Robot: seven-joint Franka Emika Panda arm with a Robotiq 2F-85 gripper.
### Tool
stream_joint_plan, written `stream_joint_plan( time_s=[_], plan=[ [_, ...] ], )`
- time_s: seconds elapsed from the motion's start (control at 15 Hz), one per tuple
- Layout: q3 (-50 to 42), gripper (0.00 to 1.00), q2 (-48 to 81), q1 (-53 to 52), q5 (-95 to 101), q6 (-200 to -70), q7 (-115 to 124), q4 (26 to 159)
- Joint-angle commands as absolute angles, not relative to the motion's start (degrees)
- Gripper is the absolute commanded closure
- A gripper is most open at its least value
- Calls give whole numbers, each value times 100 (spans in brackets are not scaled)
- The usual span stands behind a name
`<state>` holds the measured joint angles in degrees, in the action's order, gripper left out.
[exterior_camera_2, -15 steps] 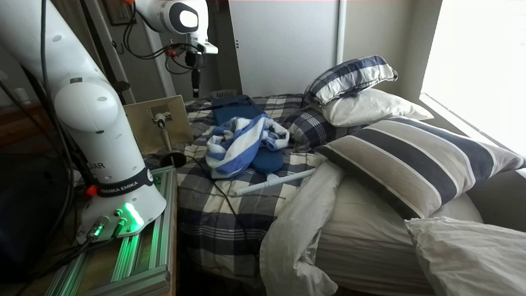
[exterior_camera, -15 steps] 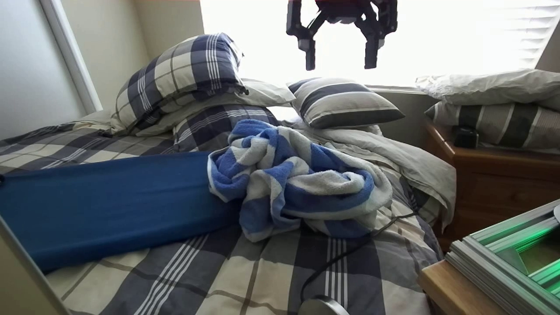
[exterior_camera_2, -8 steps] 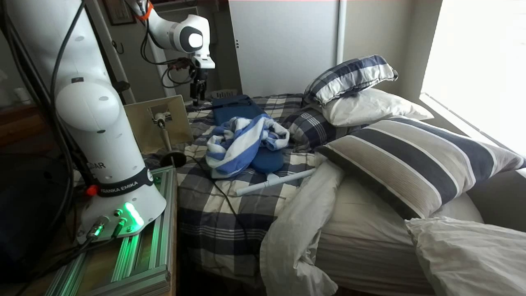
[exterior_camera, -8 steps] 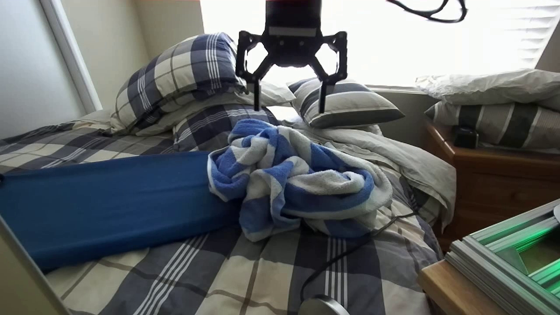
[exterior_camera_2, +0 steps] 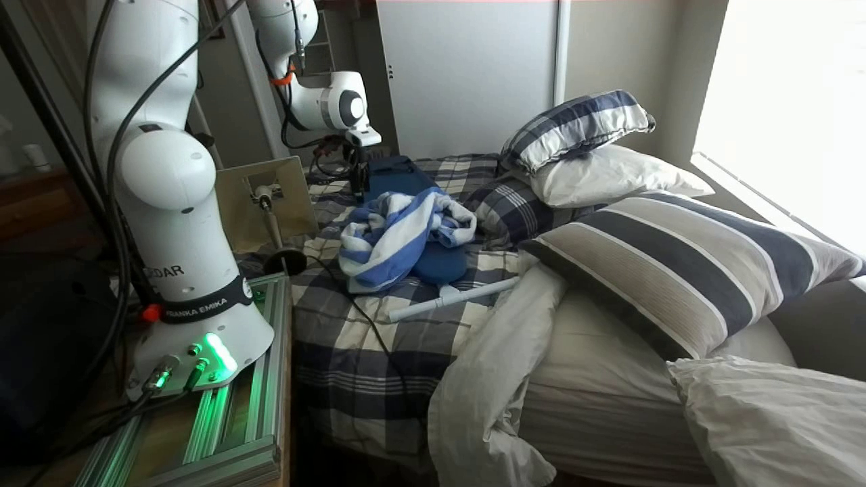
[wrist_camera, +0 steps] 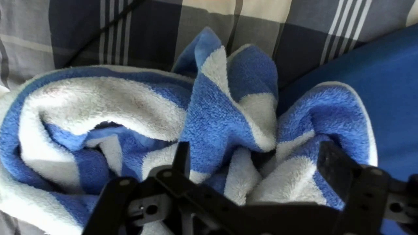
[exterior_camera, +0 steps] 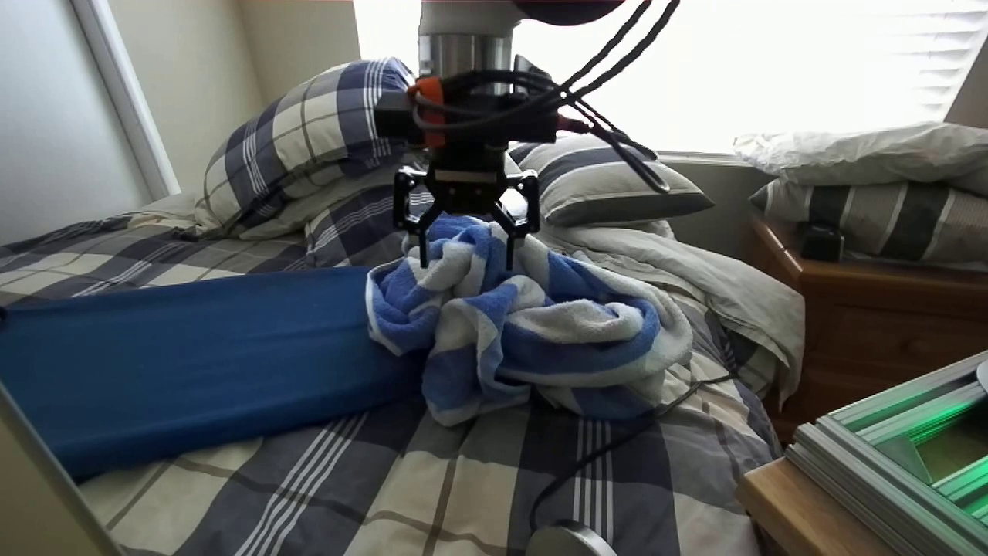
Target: Lay the towel on the ironing board
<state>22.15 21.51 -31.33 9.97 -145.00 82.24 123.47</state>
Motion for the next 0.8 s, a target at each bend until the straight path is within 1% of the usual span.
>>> stream_joint_plan(
  time_s=[0.0,0.4,0.73],
  plan=[
    [1905,0,2284,-3456,957,-14504,8142,12231],
    [1789,0,2505,-3615,1021,-14504,8150,12001],
    [1825,0,2492,-3506,820,-14564,7679,12164]
  ],
)
